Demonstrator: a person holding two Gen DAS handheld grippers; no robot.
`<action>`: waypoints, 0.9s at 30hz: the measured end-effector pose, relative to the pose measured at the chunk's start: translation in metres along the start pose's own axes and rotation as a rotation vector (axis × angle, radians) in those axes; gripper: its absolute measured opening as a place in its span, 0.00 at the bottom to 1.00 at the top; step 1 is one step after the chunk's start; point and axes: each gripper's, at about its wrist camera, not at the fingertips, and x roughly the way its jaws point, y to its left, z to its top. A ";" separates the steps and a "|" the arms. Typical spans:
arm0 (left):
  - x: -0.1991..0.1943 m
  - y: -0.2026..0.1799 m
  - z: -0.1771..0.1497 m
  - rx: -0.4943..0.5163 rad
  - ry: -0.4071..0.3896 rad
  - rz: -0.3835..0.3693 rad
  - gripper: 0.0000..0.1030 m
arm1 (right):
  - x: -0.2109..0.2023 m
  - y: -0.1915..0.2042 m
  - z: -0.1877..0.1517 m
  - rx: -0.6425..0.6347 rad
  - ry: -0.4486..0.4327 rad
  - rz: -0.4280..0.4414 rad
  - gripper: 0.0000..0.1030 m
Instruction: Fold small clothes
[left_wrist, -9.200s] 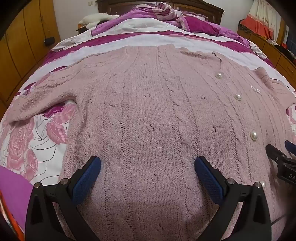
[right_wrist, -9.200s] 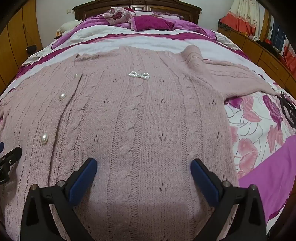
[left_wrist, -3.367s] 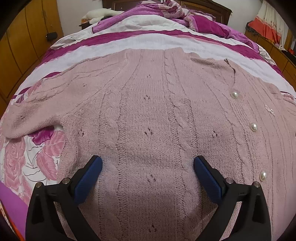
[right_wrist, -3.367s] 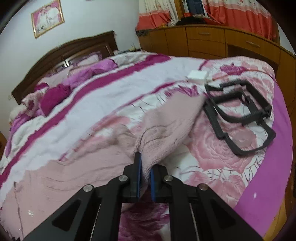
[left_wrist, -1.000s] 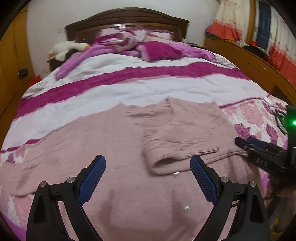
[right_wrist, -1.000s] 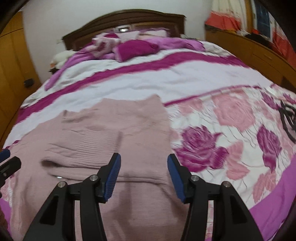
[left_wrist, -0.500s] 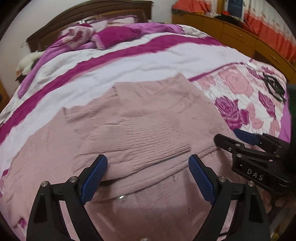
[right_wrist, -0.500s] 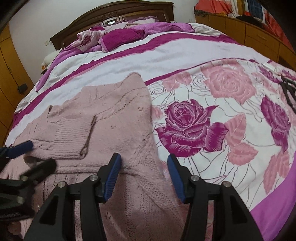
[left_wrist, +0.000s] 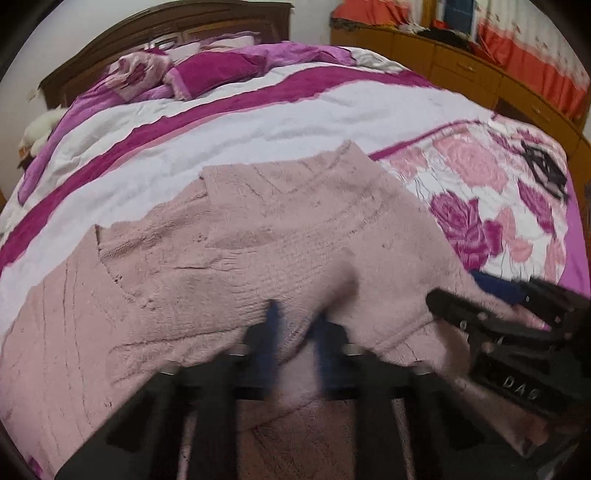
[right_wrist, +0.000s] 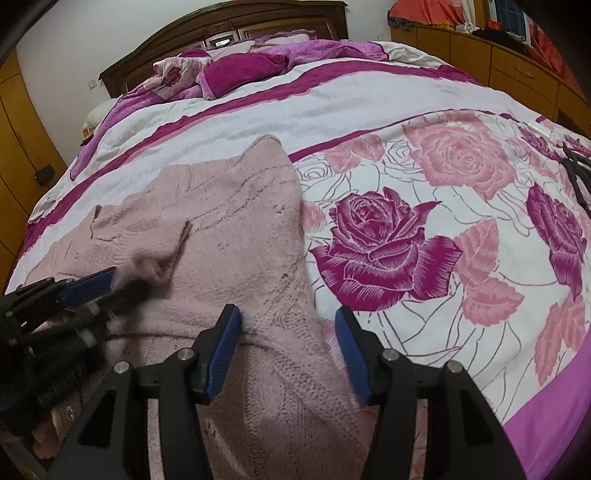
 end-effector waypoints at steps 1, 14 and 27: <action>-0.004 0.006 0.001 -0.035 -0.010 -0.023 0.00 | 0.000 0.000 0.000 -0.001 0.000 -0.001 0.55; -0.106 0.108 -0.025 -0.346 -0.278 0.172 0.00 | 0.003 0.003 0.000 -0.007 0.002 -0.009 0.55; -0.094 0.198 -0.128 -0.632 -0.071 0.262 0.00 | 0.006 0.005 0.001 -0.028 0.009 -0.032 0.55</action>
